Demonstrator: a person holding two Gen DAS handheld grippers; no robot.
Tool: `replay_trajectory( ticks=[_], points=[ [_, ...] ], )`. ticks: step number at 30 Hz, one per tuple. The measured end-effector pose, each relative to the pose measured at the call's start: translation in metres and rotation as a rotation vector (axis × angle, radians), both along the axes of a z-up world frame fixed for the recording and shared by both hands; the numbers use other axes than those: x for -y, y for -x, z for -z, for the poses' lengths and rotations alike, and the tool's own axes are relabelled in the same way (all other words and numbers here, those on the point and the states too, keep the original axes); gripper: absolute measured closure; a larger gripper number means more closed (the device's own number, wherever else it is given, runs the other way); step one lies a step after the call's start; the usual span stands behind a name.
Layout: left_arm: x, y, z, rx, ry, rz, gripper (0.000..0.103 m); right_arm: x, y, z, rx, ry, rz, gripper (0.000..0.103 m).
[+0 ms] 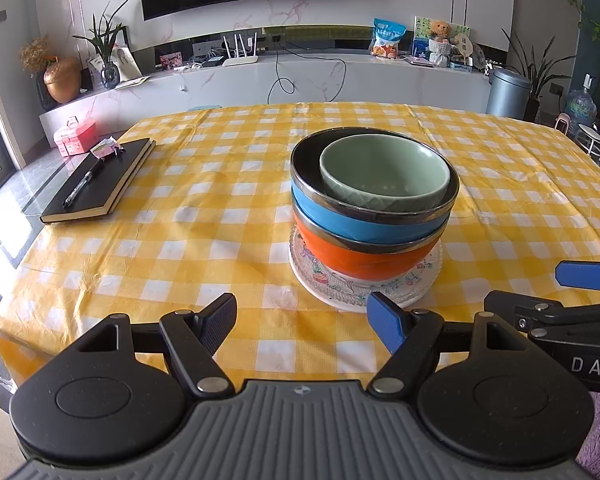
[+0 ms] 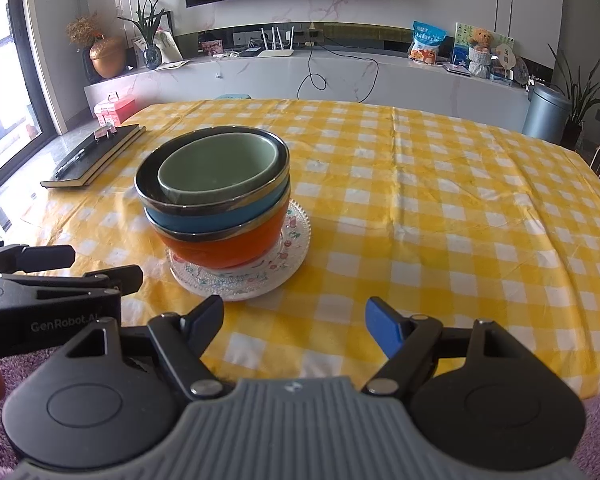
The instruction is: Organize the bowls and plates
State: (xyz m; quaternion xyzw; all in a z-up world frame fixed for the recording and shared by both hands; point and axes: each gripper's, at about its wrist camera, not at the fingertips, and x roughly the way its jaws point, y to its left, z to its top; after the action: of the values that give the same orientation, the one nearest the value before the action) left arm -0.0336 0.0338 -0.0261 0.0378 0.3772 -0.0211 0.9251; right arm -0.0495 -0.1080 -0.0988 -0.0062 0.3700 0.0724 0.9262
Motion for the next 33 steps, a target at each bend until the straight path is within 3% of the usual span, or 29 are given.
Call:
replay_trajectory(
  ticks=[33],
  points=[
    [0.0002,0.0001,0.0007,0.001,0.001,0.001,0.016,-0.0026,0.0,0.0045,-0.012,-0.007,-0.007,0.026]
  ],
)
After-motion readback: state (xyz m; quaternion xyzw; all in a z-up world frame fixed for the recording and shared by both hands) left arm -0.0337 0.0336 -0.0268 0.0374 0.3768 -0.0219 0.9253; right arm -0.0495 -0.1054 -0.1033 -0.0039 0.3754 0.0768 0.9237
